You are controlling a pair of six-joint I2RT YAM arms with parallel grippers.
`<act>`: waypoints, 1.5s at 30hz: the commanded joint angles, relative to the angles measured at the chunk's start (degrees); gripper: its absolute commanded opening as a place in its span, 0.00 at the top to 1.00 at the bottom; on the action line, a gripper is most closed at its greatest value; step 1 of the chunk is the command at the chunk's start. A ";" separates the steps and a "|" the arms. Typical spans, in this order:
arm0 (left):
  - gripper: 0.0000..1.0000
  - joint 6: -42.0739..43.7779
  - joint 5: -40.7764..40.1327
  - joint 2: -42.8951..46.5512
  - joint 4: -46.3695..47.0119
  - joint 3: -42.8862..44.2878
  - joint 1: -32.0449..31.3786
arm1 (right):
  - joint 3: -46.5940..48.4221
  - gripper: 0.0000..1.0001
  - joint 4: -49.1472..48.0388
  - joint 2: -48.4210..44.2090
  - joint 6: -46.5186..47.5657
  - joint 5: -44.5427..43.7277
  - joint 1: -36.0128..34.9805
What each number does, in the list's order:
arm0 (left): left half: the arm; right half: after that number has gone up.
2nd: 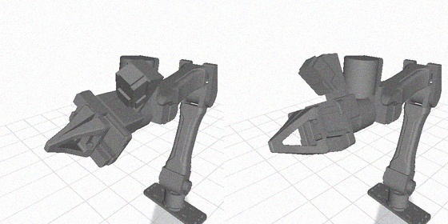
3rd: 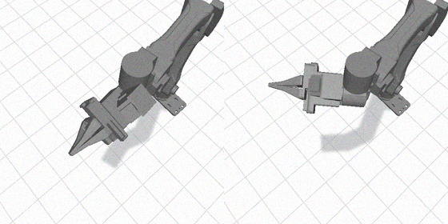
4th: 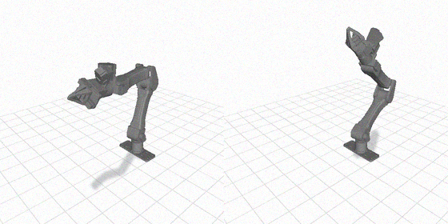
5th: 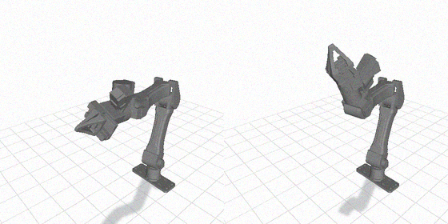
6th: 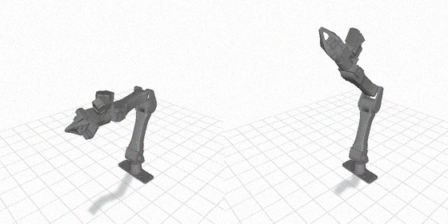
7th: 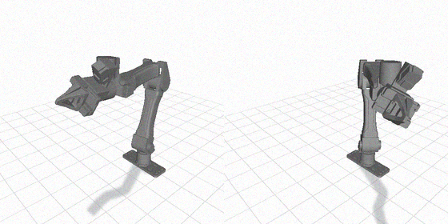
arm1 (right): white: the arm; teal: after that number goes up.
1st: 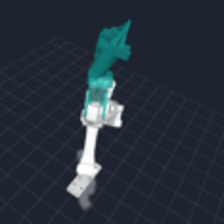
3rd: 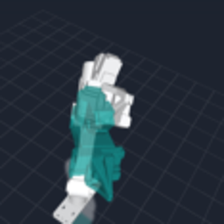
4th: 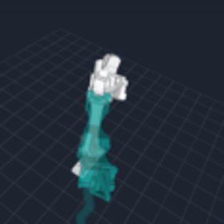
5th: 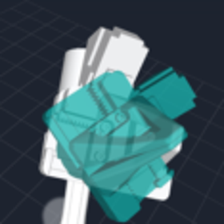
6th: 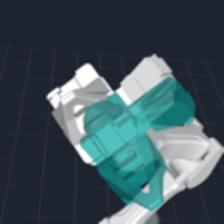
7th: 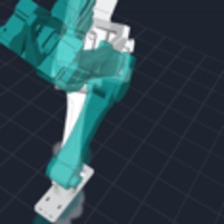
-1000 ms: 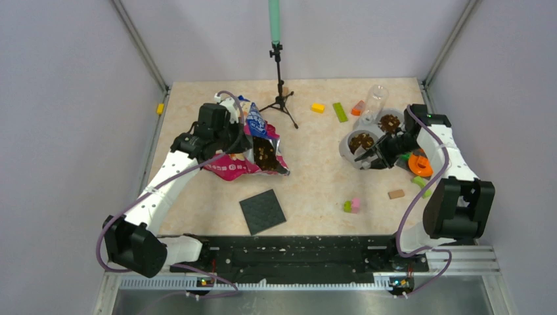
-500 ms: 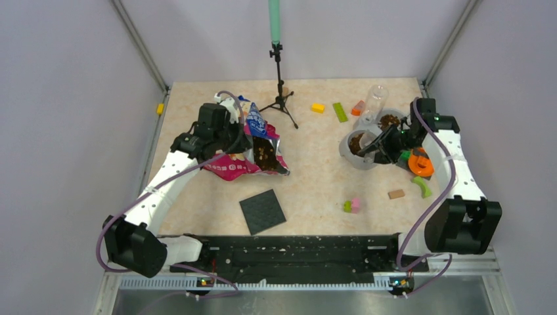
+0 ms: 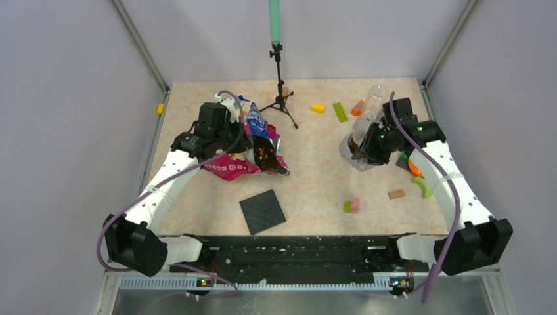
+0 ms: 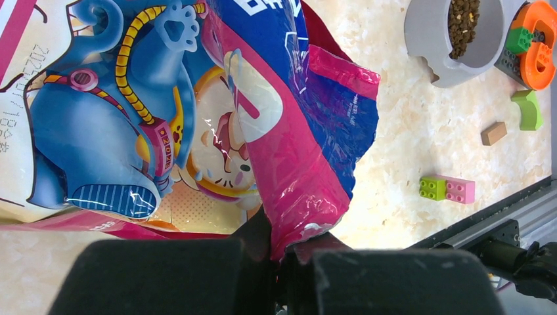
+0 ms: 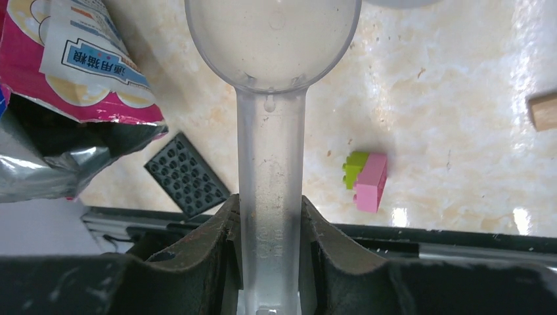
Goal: Serve the pet food
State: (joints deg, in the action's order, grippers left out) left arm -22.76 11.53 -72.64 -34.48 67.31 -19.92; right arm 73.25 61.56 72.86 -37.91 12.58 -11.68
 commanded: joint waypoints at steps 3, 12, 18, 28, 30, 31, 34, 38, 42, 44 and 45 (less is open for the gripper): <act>1.00 -1.50 0.07 0.79 6.34 3.73 0.59 | 1.12 1.00 -10.02 -5.38 3.86 -7.68 -8.54; 1.00 -1.66 3.10 0.53 5.00 4.91 1.26 | 4.22 1.00 -16.23 -4.79 13.93 -2.44 -20.26; 1.00 -1.71 2.54 1.14 4.10 5.32 1.88 | 9.89 1.00 -8.57 0.53 22.48 2.19 -28.13; 1.00 2.06 3.87 3.72 -0.42 4.58 2.08 | 13.29 1.00 0.80 11.24 26.07 6.77 -40.63; 1.00 3.52 4.23 4.25 -1.73 4.77 2.17 | 12.88 1.00 0.41 12.49 25.36 5.76 -41.17; 1.00 3.81 4.92 4.59 -1.84 4.52 2.17 | 12.84 1.00 -0.08 12.98 24.59 4.85 -41.20; 1.00 3.89 8.34 5.40 -1.30 3.47 2.17 | 14.68 1.00 -0.66 15.55 22.02 1.92 -41.14; 1.00 4.63 9.77 5.76 -2.46 2.82 2.17 | 19.37 1.00 1.48 21.56 20.70 2.52 -41.17; 1.00 4.48 10.65 6.11 -2.26 2.90 2.15 | 24.26 1.00 5.06 28.09 18.74 2.64 -41.09; 1.00 3.81 11.22 5.98 -1.86 2.61 2.09 | 26.95 1.00 6.33 30.75 16.44 2.36 -41.06; 1.00 3.63 11.33 5.87 -1.75 2.45 2.08 | 27.70 1.00 6.20 31.84 15.33 2.87 -41.00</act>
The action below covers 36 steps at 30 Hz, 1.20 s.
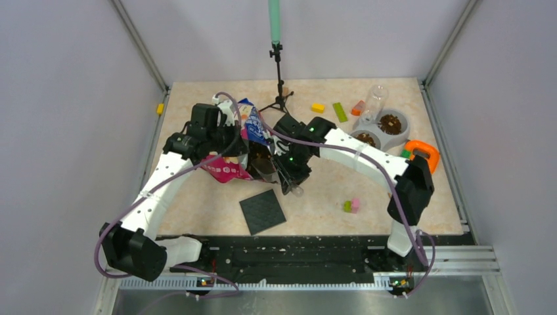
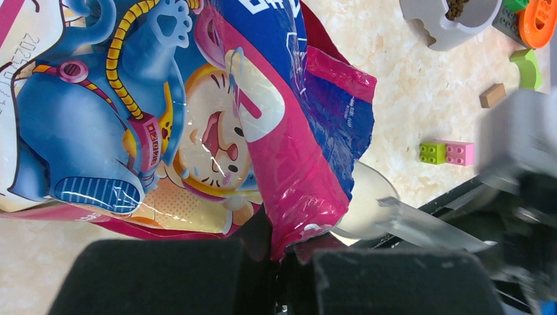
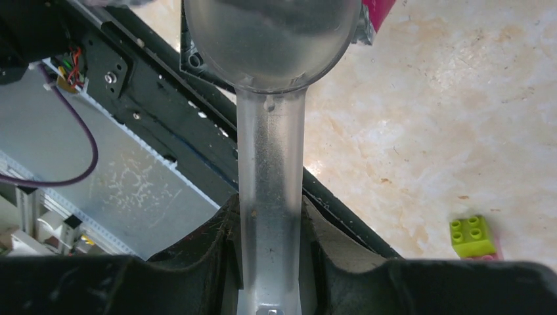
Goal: Serve the pet food
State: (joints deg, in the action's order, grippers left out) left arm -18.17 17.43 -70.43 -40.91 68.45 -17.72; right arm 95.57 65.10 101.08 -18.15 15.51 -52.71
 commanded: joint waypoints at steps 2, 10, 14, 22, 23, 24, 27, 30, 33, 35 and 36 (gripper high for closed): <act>1.00 -0.82 4.68 3.25 3.88 1.33 -0.13 | 6.10 1.00 0.85 5.37 -6.97 2.78 0.46; 1.00 0.24 5.69 4.94 4.33 0.17 -0.13 | 4.54 1.00 -6.62 12.45 -13.92 10.52 5.33; 1.00 1.05 6.27 6.02 4.52 0.05 -0.13 | 3.30 1.00 -12.59 16.20 -17.42 13.81 7.86; 1.00 1.06 10.06 6.84 7.20 -0.59 -0.13 | 10.22 1.00 -14.17 23.43 -19.68 8.54 7.31; 1.00 0.64 10.89 6.36 7.58 -0.54 -0.13 | 10.89 1.00 -14.32 24.64 -19.65 7.66 7.19; 1.00 0.22 11.71 5.94 7.87 -0.47 -0.13 | 11.59 1.00 -14.61 25.46 -19.66 6.87 7.07; 1.00 -0.81 13.01 5.20 9.31 -0.40 -0.12 | 12.20 1.00 -17.04 26.07 -19.08 0.36 5.76; 1.00 -0.99 13.09 4.81 10.73 -0.19 -0.12 | 11.57 1.00 -20.24 25.63 -17.74 -7.86 3.79; 1.00 -0.94 12.86 4.04 10.96 0.39 -0.13 | 4.88 1.00 -29.45 22.33 -17.76 -10.72 2.53; 1.00 -0.73 12.40 3.68 10.54 0.81 -0.13 | -0.17 1.00 -35.90 19.60 -17.36 -11.93 2.06; 1.00 -0.77 11.96 3.66 10.50 0.81 -0.13 | -2.68 1.00 -39.86 18.20 -17.14 -12.71 1.88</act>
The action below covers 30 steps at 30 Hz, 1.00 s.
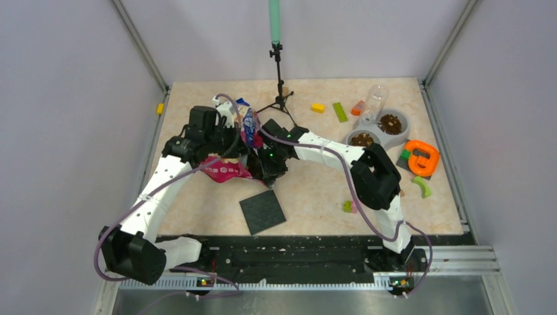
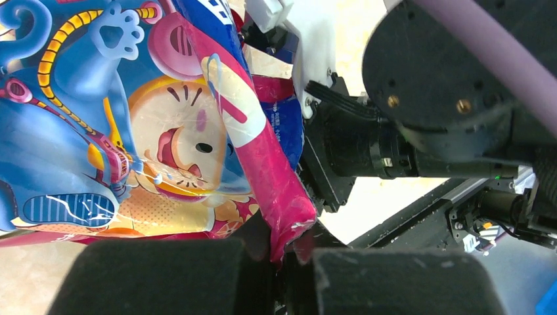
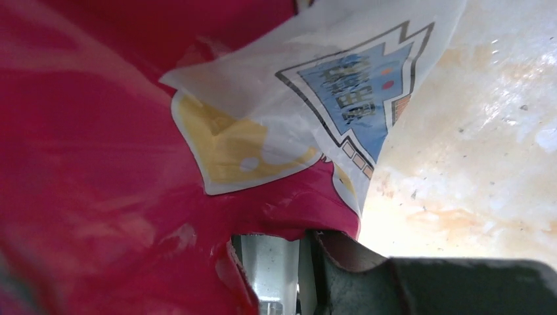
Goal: Serve the pet food
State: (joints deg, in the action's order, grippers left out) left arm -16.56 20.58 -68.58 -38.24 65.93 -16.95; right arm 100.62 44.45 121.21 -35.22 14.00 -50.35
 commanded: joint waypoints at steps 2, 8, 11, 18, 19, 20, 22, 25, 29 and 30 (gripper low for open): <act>1.00 -2.43 8.60 1.65 7.71 3.19 -0.89 | -12.04 1.00 -24.69 -4.36 0.33 -12.20 -0.60; 1.00 -3.04 8.87 1.17 7.90 2.43 -0.89 | -12.46 1.00 -31.31 -3.81 3.24 -14.70 -0.74; 1.00 -3.85 9.00 1.24 8.10 2.11 -0.89 | -9.46 1.00 -30.45 -2.37 5.10 -15.30 -0.86; 1.00 -4.02 7.17 1.78 8.42 1.70 -0.89 | -12.92 1.00 -33.08 -5.95 7.10 -17.70 -1.99; 1.00 -4.36 7.02 1.80 8.56 1.66 -0.89 | -14.08 1.00 -34.30 -6.99 7.77 -18.33 -2.64; 1.00 -4.56 6.97 1.72 8.80 1.66 -0.89 | -15.34 1.00 -35.20 -8.05 8.32 -18.88 -2.91; 1.00 -4.72 6.83 1.72 9.14 1.57 -0.89 | -17.51 1.00 -36.07 -9.98 9.01 -19.86 -3.34; 1.00 -4.18 6.42 1.48 8.96 1.76 -0.89 | -21.39 1.00 -37.49 -13.36 9.54 -21.39 -3.46; 1.00 -3.21 6.04 1.17 8.04 1.99 -0.89 | -25.61 1.00 -38.97 -17.04 10.34 -23.31 -3.47; 1.00 -3.07 5.99 1.09 7.94 2.05 -0.89 | -26.20 1.00 -39.29 -17.54 10.73 -23.39 -3.47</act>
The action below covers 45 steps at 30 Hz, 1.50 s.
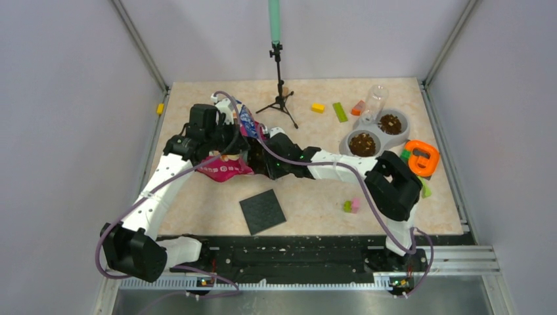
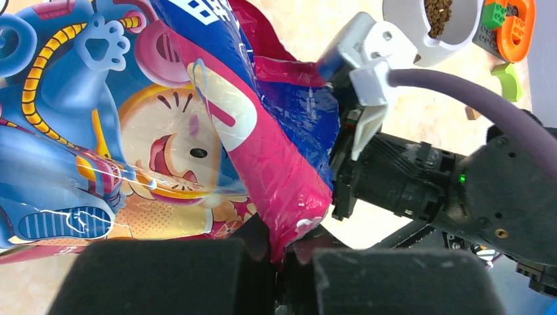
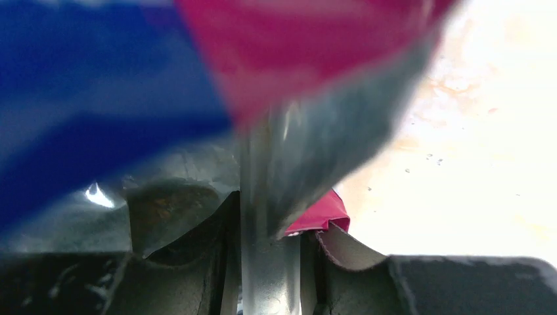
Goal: Serve the pet food
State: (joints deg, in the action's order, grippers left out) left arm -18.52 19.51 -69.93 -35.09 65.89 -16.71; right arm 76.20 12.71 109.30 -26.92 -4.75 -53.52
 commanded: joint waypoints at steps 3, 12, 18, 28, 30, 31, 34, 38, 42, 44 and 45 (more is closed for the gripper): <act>1.00 -0.84 6.90 2.19 4.65 2.33 -1.08 | -3.08 1.00 -7.59 -6.69 2.83 -4.84 -0.35; 1.00 -1.31 7.19 1.01 4.78 3.08 -1.04 | -4.99 1.00 -5.25 -10.49 5.37 -4.40 -1.65; 1.00 -1.82 7.65 0.41 5.46 3.21 -1.04 | -5.79 1.00 -2.74 -12.88 9.37 -7.16 -4.24; 1.00 -1.83 7.37 0.21 5.77 3.49 -1.04 | -6.26 1.00 0.35 -14.54 11.93 -11.33 -8.22; 1.00 -1.49 7.42 0.33 5.45 3.42 -1.05 | -7.18 1.00 0.63 -16.00 11.88 -11.92 -8.25; 1.00 -1.43 7.42 0.35 5.35 3.42 -1.04 | -7.61 1.00 0.88 -16.64 11.83 -12.20 -8.27; 1.00 -1.30 7.41 0.32 5.21 3.38 -1.04 | -9.14 1.00 1.80 -18.79 11.83 -12.88 -8.23; 1.00 -1.10 7.58 0.14 5.21 3.49 -1.04 | -11.38 1.00 2.94 -21.25 11.44 -13.42 -8.24; 1.00 -0.99 7.14 -0.25 5.03 3.88 -1.04 | -12.73 1.00 4.34 -23.33 11.01 -13.73 -8.27; 1.00 -0.99 7.08 -0.48 5.08 4.23 -0.98 | -13.60 1.00 4.36 -24.13 11.09 -13.72 -8.27; 1.00 -1.05 7.05 -0.68 5.04 4.43 -0.98 | -14.03 1.00 4.52 -24.39 11.17 -13.65 -8.30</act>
State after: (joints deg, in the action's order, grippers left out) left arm -18.50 21.63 -70.83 -34.70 66.02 -16.86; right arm 63.40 17.32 88.97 -15.59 -16.08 -61.34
